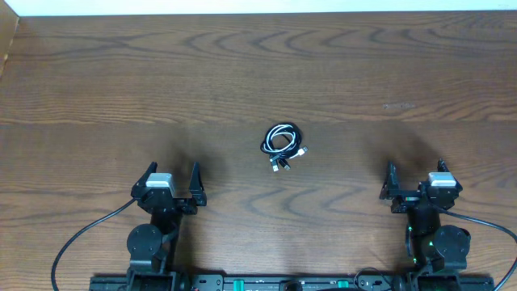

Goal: Untangle cables

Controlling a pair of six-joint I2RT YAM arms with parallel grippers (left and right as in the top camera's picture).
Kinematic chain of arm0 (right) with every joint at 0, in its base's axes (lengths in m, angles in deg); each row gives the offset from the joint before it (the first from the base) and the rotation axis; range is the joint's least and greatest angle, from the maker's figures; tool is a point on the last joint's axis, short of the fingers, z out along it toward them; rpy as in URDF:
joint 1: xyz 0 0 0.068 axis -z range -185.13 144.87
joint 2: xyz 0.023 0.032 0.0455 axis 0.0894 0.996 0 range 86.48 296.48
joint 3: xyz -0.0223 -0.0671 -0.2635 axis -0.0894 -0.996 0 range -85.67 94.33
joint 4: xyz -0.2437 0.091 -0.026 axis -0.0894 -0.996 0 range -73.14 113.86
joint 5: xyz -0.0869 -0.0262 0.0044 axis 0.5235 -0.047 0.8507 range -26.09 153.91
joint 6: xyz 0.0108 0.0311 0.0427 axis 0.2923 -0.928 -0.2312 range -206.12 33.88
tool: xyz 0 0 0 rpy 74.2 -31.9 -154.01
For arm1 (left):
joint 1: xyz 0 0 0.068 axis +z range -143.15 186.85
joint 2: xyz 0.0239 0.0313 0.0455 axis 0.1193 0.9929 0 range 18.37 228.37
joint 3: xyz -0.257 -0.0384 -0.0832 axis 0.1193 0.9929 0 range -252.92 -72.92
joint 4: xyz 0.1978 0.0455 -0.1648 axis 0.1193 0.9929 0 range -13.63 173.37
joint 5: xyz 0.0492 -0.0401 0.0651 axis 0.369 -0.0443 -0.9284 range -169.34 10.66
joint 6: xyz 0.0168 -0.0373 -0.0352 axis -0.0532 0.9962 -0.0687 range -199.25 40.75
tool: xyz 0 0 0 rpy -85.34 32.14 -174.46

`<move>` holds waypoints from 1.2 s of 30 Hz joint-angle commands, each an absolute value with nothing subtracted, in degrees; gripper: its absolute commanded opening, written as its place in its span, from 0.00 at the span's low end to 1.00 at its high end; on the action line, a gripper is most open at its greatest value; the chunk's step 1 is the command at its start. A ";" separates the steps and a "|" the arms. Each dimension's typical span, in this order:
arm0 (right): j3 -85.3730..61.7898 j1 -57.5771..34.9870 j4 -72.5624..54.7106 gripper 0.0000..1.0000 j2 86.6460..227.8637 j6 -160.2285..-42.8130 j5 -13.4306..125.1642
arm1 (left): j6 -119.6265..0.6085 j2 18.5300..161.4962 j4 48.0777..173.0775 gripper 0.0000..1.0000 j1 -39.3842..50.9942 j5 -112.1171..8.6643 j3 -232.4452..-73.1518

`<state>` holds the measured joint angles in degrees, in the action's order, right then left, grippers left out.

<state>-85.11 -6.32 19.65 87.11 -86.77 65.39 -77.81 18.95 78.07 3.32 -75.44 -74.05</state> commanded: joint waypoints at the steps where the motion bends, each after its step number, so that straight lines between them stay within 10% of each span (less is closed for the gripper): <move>1: -85.37 -5.93 19.61 0.99 86.86 -86.70 65.45 | -78.58 18.60 80.19 0.93 3.56 -75.33 -73.15; 25: -85.35 -5.93 21.36 0.99 86.86 -87.44 63.99 | -78.51 18.60 80.19 0.93 3.56 -75.29 -73.15; 36: -85.35 -5.93 22.91 0.99 86.86 -112.41 36.32 | -60.26 18.60 74.90 0.93 3.56 -55.68 -73.17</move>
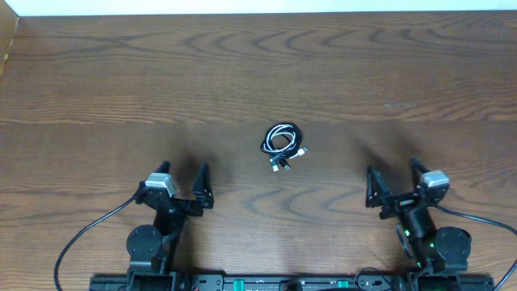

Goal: Untangle cables
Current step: 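Raise both arms and move both grippers toward the cable bundle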

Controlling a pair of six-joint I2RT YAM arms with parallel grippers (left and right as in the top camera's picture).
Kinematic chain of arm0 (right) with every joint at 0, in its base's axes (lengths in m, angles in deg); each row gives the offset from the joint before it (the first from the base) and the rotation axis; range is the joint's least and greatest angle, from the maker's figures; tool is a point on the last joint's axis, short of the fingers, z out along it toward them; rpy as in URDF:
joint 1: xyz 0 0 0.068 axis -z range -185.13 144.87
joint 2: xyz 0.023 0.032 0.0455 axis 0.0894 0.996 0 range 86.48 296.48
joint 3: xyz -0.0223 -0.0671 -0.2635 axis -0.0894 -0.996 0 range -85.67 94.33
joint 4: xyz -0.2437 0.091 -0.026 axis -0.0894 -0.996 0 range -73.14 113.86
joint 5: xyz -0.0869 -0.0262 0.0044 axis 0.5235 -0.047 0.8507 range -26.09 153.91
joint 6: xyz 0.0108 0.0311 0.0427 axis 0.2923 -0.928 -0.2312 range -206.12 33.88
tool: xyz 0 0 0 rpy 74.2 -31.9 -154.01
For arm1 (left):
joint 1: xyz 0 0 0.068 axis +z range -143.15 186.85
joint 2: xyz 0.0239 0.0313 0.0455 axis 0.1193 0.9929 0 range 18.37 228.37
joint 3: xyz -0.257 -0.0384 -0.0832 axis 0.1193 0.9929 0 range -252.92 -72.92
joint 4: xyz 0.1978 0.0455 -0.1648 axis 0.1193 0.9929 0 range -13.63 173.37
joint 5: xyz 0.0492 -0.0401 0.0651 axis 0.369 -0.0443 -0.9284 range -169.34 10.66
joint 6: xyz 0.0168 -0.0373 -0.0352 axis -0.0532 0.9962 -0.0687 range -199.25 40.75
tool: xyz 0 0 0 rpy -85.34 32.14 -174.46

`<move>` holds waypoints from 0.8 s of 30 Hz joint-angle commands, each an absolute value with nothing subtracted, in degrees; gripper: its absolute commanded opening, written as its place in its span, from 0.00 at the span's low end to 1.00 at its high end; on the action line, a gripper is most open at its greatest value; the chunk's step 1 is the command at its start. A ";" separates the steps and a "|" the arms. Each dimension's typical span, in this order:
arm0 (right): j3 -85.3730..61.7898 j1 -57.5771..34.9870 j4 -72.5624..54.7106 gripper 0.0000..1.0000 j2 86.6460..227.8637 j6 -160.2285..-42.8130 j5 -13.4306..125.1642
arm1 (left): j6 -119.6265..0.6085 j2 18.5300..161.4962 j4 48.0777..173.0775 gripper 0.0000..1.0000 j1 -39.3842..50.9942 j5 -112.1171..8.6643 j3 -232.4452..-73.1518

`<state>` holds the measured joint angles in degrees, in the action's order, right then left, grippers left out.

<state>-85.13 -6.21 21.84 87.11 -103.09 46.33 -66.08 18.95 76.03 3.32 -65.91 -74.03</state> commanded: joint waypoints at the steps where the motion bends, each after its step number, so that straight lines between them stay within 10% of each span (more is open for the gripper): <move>1: -85.35 -5.93 24.53 0.99 86.86 -115.33 35.62 | -60.26 18.60 73.37 0.93 3.56 -53.72 -73.17; 11: -79.27 -5.71 46.06 0.99 86.89 -121.00 34.74 | -60.57 19.38 55.29 0.93 3.74 -52.12 -81.61; 24: -33.44 -5.34 -8.04 0.99 111.30 -96.25 37.26 | -72.33 51.73 107.27 0.93 3.74 -51.77 -130.37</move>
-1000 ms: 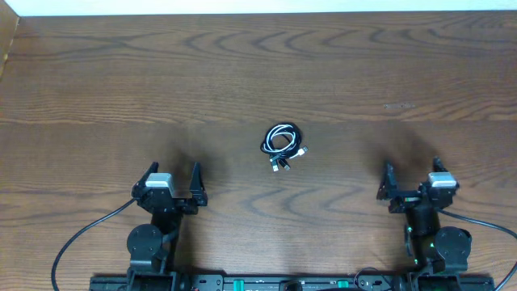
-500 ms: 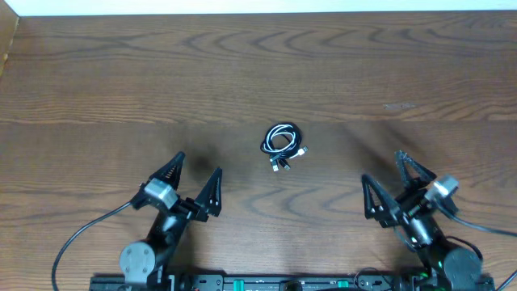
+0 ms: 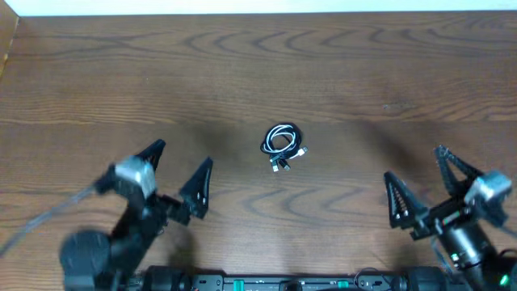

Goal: Untangle cables
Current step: 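Raise both arms and move both grippers toward the cable bundle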

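A small coil of black and white cables (image 3: 282, 147) lies tangled on the wooden table (image 3: 258, 73), near its middle. My left gripper (image 3: 178, 171) stands open to the lower left of the coil, fingers spread wide and holding nothing. To the coil's lower right my right gripper (image 3: 420, 182) is open too, with nothing between its fingers. Both are well apart from the cables.
A pale strip (image 3: 258, 6) runs along the table's far edge. The arms' bases and a black rail (image 3: 266, 283) sit along the near edge.
Both arms have risen toward the camera and look larger. The left gripper is now further left and higher in the view, the right one further right. The cables have not moved.
Both grippers rested open near their bases with the coil untouched at the table's middle. Then each had turned slightly inward toward the coil. Now both are raised and spread wider, and the coil lies where it was.
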Controlling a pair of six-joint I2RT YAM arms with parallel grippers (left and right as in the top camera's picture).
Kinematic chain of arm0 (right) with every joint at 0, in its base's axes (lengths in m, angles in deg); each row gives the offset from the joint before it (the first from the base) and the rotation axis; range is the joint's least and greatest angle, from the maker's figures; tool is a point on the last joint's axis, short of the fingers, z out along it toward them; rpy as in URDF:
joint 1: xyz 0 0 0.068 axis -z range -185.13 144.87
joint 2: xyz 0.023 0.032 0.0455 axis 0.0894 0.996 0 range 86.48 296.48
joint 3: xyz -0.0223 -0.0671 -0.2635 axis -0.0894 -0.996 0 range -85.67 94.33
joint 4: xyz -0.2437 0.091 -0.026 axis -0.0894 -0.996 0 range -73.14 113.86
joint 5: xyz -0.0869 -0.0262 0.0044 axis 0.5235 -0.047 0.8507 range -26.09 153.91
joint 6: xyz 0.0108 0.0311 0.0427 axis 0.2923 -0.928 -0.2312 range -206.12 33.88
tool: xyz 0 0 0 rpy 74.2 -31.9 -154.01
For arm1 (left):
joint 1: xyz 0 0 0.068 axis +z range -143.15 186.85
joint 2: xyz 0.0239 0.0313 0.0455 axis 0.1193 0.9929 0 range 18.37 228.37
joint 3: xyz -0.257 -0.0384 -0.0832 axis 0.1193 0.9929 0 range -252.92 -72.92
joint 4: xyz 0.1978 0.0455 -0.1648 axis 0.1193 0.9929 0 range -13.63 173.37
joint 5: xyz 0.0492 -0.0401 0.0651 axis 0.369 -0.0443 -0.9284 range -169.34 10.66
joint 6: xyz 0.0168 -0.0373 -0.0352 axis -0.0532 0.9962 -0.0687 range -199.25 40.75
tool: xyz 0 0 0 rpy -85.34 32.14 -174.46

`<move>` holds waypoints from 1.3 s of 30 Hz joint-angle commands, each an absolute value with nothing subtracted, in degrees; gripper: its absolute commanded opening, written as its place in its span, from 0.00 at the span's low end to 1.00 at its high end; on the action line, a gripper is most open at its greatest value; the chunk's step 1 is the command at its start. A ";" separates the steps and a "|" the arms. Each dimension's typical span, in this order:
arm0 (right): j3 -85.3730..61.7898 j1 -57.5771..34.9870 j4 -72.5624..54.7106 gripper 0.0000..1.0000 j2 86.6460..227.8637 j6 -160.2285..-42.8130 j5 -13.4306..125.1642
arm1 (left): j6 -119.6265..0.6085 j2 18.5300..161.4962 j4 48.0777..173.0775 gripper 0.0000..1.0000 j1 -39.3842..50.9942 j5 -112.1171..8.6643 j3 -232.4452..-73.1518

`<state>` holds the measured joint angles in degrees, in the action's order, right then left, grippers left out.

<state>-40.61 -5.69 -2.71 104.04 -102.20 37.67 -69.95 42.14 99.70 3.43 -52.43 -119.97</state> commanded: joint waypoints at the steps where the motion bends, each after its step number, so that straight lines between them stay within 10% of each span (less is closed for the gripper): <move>1: -29.51 -5.34 -12.59 0.99 115.39 -95.18 35.75 | -73.55 55.77 113.06 0.93 3.72 -50.94 -134.83; 16: -11.96 -11.13 -32.11 0.99 152.89 -94.26 10.77 | -71.24 92.63 144.44 0.93 3.28 -33.06 -155.60; 39: -11.96 -24.84 -17.40 0.76 192.00 -122.57 31.84 | -71.26 120.56 147.09 0.93 -3.47 -42.92 -154.55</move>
